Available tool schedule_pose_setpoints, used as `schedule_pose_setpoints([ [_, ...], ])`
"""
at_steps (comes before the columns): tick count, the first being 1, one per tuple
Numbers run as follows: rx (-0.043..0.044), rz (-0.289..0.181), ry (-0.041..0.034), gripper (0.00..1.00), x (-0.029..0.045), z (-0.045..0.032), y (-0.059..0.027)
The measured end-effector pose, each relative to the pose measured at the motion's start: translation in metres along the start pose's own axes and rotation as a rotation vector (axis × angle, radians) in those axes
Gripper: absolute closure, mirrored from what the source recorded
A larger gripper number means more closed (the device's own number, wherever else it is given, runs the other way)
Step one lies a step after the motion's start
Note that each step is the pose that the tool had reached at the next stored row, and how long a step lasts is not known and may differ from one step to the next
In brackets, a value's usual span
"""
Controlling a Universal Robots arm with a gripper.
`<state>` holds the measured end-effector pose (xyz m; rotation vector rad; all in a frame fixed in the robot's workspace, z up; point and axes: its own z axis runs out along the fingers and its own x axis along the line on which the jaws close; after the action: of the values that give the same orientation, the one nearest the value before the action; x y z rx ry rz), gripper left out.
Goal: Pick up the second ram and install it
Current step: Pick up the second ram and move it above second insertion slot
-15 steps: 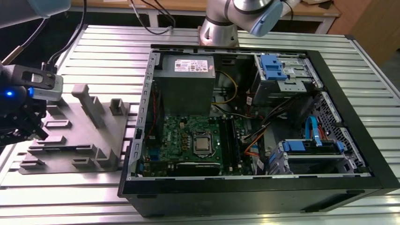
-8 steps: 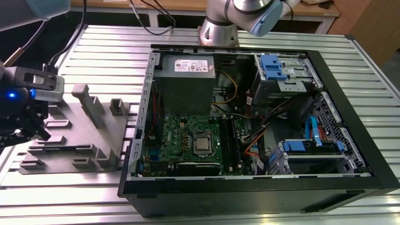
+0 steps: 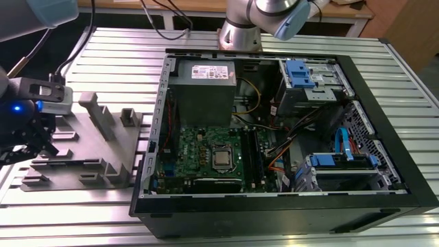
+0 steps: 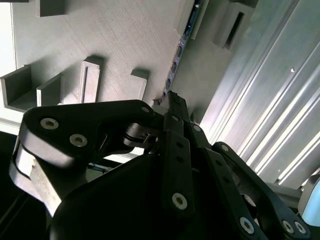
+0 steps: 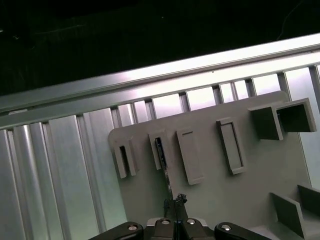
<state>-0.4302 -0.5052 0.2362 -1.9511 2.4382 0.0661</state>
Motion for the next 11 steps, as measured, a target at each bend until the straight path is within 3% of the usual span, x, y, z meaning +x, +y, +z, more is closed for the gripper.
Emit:
schedule_pose_setpoints([
  [11, 0.0017, -0.104, -0.0019, 0.93, 0.0005, 0.0081, -0.0002],
])
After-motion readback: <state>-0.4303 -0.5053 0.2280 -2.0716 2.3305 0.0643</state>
